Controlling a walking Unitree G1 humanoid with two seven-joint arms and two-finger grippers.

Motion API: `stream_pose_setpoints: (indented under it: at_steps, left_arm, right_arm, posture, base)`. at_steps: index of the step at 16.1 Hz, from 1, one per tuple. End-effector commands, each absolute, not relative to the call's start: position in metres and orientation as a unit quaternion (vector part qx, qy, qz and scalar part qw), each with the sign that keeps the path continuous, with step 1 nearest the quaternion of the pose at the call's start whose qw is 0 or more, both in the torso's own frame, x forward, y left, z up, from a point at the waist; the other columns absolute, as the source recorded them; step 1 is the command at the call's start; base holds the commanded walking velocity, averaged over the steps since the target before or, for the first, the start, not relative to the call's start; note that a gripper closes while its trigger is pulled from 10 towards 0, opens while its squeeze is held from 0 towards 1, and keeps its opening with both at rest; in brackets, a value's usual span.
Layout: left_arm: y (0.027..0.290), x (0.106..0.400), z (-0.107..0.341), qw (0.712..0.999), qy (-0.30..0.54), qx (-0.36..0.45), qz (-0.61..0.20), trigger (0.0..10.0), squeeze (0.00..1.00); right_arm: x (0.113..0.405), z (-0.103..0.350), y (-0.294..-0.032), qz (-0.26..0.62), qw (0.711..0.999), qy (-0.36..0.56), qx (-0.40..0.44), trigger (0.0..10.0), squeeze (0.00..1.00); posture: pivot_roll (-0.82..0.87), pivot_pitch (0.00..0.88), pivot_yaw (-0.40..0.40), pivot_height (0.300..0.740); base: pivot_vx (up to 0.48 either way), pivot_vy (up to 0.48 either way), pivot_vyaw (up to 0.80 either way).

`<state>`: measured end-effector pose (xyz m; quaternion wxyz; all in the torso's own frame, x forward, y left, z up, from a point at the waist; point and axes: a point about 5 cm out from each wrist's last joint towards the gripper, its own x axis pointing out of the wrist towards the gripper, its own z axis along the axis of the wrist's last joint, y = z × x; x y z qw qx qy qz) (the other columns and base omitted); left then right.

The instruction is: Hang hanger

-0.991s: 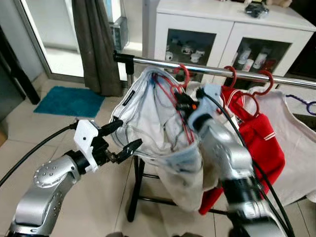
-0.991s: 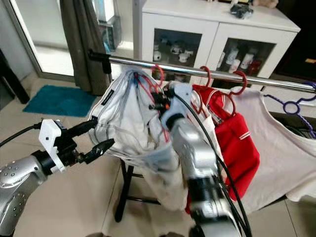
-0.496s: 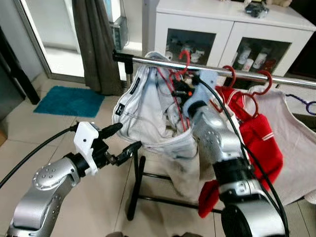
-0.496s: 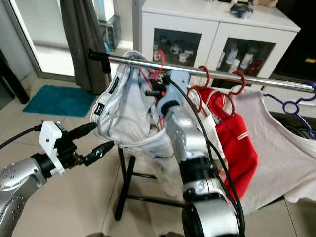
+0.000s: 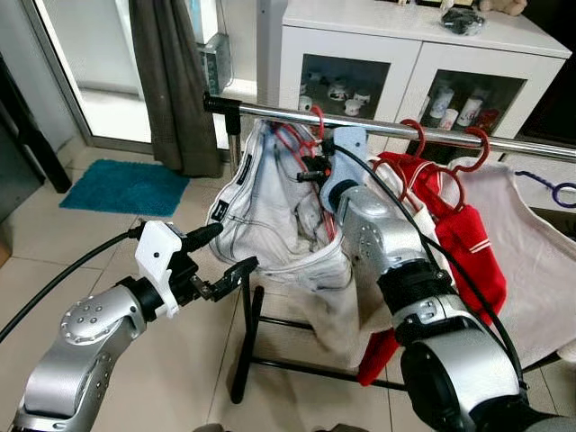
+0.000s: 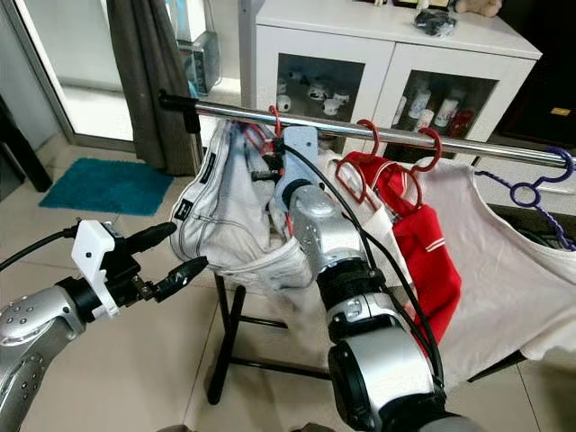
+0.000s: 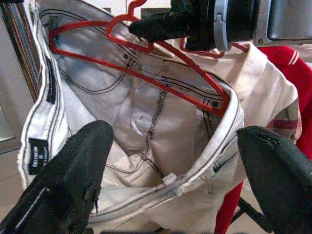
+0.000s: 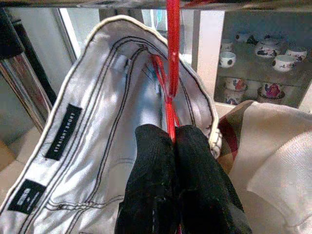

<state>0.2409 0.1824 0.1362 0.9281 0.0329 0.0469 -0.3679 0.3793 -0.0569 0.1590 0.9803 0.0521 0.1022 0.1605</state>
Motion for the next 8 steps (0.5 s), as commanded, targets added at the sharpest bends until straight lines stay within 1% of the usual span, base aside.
stream_pose_setpoints:
  at_steps: [1, 2, 3, 4, 5, 8]
  left_arm:
    - [0.179, 0.24, 0.137, 0.926, 0.05, 0.043, -0.373, 10.0, 1.0]
    - [0.179, 0.24, 0.137, 0.926, 0.05, 0.043, -0.373, 10.0, 1.0]
    - [0.178, 0.241, 0.137, 0.926, 0.049, 0.044, -0.372, 10.0, 1.0]
    - [0.178, 0.242, 0.137, 0.926, 0.049, 0.046, -0.37, 10.0, 1.0]
    - [0.178, 0.243, 0.137, 0.927, 0.049, 0.046, -0.369, 10.0, 1.0]
    - [0.179, 0.243, 0.136, 0.928, 0.048, 0.05, -0.365, 10.0, 1.0]
  right_arm:
    - [0.376, 0.146, -0.055, 0.166, 0.976, 0.137, 0.043, 10.0, 0.0]
    - [0.376, 0.148, -0.051, 0.181, 0.973, 0.13, 0.061, 10.0, 0.0]
    - [0.376, 0.151, -0.048, 0.19, 0.972, 0.12, 0.074, 10.0, 0.53]
    - [0.376, 0.156, -0.046, 0.201, 0.97, 0.104, 0.094, 10.0, 0.97]
    - [0.376, 0.157, -0.046, 0.203, 0.969, 0.1, 0.095, 10.0, 1.0]
    - [0.374, 0.161, -0.051, 0.208, 0.972, 0.083, 0.076, 10.0, 1.0]
  posture:
    - [0.04, 0.0, -0.055, 0.74]
    - [0.03, 0.0, -0.055, 0.74]
    - [0.03, 0.0, -0.055, 0.74]
    - [0.03, 0.0, -0.054, 0.74]
    - [0.03, 0.0, -0.055, 0.74]
    - [0.03, 0.0, -0.056, 0.74]
  base:
    - [0.0, 0.0, 0.0]
    - [0.0, 0.0, 0.0]
    - [0.0, 0.0, 0.0]
    - [0.0, 0.0, 0.0]
    - [0.0, 0.0, 0.0]
    - [0.0, 0.0, 0.0]
